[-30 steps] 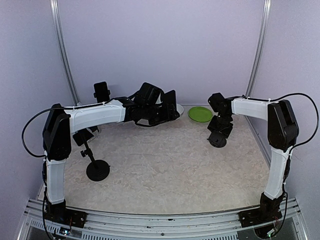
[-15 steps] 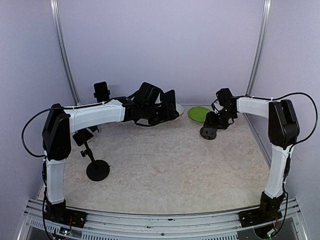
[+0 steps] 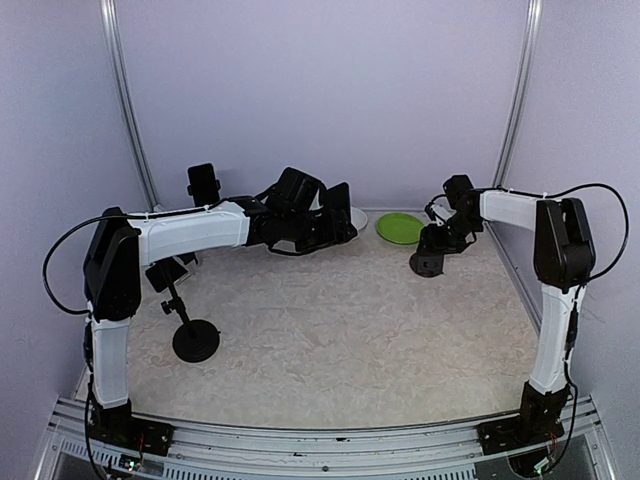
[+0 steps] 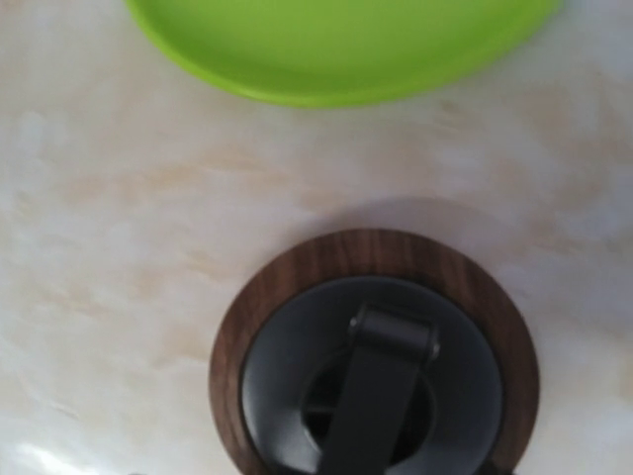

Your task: Remove the phone from the phone stand

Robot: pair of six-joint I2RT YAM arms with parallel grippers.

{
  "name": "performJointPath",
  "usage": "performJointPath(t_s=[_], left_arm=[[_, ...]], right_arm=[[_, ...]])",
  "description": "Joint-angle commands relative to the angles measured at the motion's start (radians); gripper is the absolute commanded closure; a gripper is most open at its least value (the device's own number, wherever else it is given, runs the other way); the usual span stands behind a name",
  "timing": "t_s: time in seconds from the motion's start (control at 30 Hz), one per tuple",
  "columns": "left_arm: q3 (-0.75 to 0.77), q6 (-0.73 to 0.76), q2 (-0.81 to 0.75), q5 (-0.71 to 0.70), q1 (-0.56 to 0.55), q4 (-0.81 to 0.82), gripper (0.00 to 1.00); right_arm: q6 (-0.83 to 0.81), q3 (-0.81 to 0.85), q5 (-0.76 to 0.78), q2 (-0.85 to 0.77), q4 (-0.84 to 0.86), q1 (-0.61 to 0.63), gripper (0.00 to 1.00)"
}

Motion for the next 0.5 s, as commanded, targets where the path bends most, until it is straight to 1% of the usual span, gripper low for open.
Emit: performJointPath(t_s=[0.0,0.17,0.3,0.37,0.47], left_arm=[[0.006,0.021,-0.060,0.005,0.005,0.070,0.66],[0.021,0.021,-0.044,0.015,0.002,0.069,0.66],[0.028,0.021,-0.033,0.018,-0.005,0.068,0.66],[0.031,0.020,-0.029,0.019,-0.009,0.069,0.66],[0.034,0.021,-0.021,0.015,-0.018,0.070,0.66]], right_arm=[[-0.054,-0.019,0.043,-0.067,-0.040,-0.061,0.59],[-0.095,-0.033,0.054,-0.063,-0.048,-0.094,0.58],[-0.111,-0.036,0.033,-0.053,-0.035,-0.114,0.55],[-0.113,-0.024,0.033,-0.048,-0.039,-0.115,0.49],[-0.107,-0.006,0.031,-0.051,-0.045,-0.115,0.36]])
